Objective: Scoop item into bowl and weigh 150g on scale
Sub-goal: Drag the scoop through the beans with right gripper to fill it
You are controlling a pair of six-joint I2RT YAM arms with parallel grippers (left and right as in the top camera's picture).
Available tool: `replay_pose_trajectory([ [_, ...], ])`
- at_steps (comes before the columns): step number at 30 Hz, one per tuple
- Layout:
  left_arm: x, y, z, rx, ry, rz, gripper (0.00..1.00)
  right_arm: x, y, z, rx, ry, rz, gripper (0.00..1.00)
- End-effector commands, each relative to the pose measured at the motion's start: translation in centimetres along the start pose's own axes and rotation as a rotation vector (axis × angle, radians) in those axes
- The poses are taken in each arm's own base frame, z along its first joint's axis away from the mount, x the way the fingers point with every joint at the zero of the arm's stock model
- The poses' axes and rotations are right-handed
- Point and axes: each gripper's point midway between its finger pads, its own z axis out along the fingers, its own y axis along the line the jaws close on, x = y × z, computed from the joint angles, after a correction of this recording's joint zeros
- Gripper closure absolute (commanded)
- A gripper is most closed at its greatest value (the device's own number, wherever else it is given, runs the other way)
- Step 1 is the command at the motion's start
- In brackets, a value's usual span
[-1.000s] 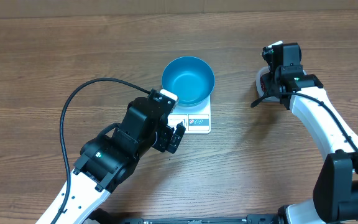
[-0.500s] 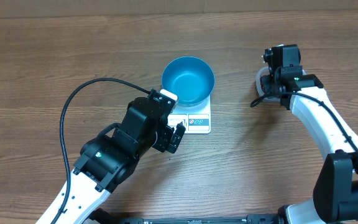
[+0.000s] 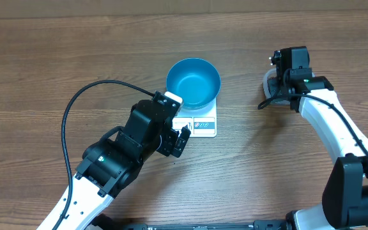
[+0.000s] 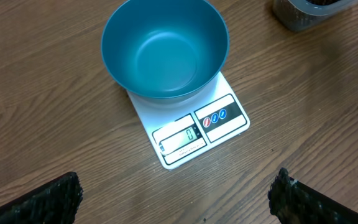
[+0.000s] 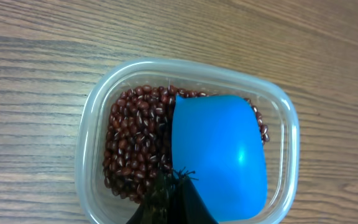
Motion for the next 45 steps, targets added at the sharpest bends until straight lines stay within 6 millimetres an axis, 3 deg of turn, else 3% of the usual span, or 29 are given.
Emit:
replay_pose_trajectory([
  [1, -0.2, 0.4, -0.3, -0.014, -0.013, 0.011, 0.0, 0.3, 0.7, 0.4, -0.091, 0.022, 0.07, 0.96],
  [14, -0.2, 0.4, -0.3, -0.014, -0.013, 0.01, 0.0, 1.4, -0.4, 0.8, -0.252, 0.041, 0.231, 0.96],
  [32, -0.1, 0.4, -0.3, -0.014, -0.012, 0.011, 0.01, 1.6, 2.4, -0.2, -0.42, 0.058, 0.239, 0.96],
  [45, 0.0, 0.4, -0.3, -0.013, -0.005, 0.012, 0.0, 1.6, 2.5, -0.2, -0.424, 0.075, 0.324, 0.96],
])
